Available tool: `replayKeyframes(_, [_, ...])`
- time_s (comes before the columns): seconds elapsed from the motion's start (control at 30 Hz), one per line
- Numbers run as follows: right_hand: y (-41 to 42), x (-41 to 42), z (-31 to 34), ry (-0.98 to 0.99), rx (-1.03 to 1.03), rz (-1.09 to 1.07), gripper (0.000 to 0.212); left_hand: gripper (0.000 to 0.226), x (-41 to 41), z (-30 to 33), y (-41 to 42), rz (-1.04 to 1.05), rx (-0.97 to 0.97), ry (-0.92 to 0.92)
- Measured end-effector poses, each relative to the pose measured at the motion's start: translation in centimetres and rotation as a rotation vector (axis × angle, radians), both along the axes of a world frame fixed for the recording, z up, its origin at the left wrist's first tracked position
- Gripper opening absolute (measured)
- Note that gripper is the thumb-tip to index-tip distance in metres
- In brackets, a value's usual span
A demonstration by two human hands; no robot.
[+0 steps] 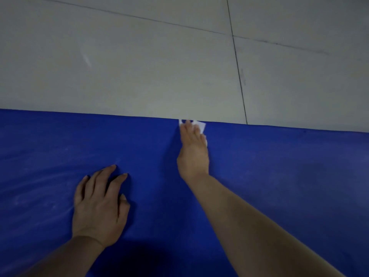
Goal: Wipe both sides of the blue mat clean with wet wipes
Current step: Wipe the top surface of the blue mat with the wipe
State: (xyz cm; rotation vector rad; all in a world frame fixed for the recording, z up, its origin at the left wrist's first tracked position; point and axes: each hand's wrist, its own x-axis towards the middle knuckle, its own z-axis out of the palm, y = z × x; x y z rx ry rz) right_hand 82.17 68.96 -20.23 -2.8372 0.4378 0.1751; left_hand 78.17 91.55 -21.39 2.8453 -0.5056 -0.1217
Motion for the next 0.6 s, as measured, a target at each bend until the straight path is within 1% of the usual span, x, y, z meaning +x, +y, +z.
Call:
replayKeyframes(0.03, [0.1, -0.4, 0.0, 0.005, 0.045, 0.027, 0.077, 0.05, 0.0, 0.0, 0.0, 0.001, -0.002, 0.0])
replayKeyframes(0.07, [-0.7, -0.7, 0.2, 0.0, 0.071, 0.0, 0.076, 0.05, 0.0, 0.1, 0.0, 0.002, -0.004, -0.002])
replayKeyframes(0.13, [-3.6, -1.1, 0.0, -0.041, 0.028, -0.168, 0.072, 0.05, 0.0, 0.1, -0.1, 0.0, -0.008, -0.007])
replayKeyframes(0.2, [-6.3, -1.5, -0.4, -0.038, 0.009, -0.365, 0.067, 0.049, 0.0, 0.1, 0.0, -0.002, -0.01, -0.008])
replayKeyframes(0.23, [-6.8, -1.7, -0.5, -0.02, 0.0, -0.414, 0.067, 0.049, 0.0, 0.0, 0.0, -0.003, -0.012, -0.008])
replayKeyframes(0.27, [-6.4, -1.6, -0.5, -0.017, -0.02, -0.41, 0.07, 0.049, 0.0, 0.0, 0.1, -0.005, -0.013, -0.009])
replayKeyframes(0.3, [-5.2, -1.6, -0.2, -0.021, -0.084, -0.35, 0.074, 0.049, 0.0, -0.1, 0.1, -0.006, -0.012, -0.01])
replayKeyframes(0.37, [-1.8, -2.0, 0.0, -0.018, -0.143, -0.108, 0.081, 0.049, -0.1, -0.1, 0.1, -0.006, -0.011, -0.011])
replayKeyframes(0.43, [0.5, -2.7, -0.3, -0.008, -0.007, 0.042, 0.08, 0.049, -0.1, 0.0, 0.1, 0.001, -0.014, -0.009])
replayKeyframes(0.47, [0.4, -2.9, -0.1, -0.005, 0.04, 0.053, 0.078, 0.05, -0.1, 0.1, 0.0, 0.002, -0.014, -0.01])
replayKeyframes(0.5, [-0.5, -3.0, 0.1, -0.02, 0.044, -0.021, 0.077, 0.05, 0.0, 0.1, 0.0, 0.002, -0.014, -0.01])
replayKeyframes(0.53, [-1.9, -3.1, 0.1, -0.032, 0.007, -0.131, 0.074, 0.05, 0.0, 0.2, -0.1, 0.002, -0.016, -0.013])
replayKeyframes(0.6, [-4.6, -3.5, 0.0, -0.061, -0.001, -0.393, 0.066, 0.049, 0.0, 0.2, -0.1, 0.002, -0.02, -0.021])
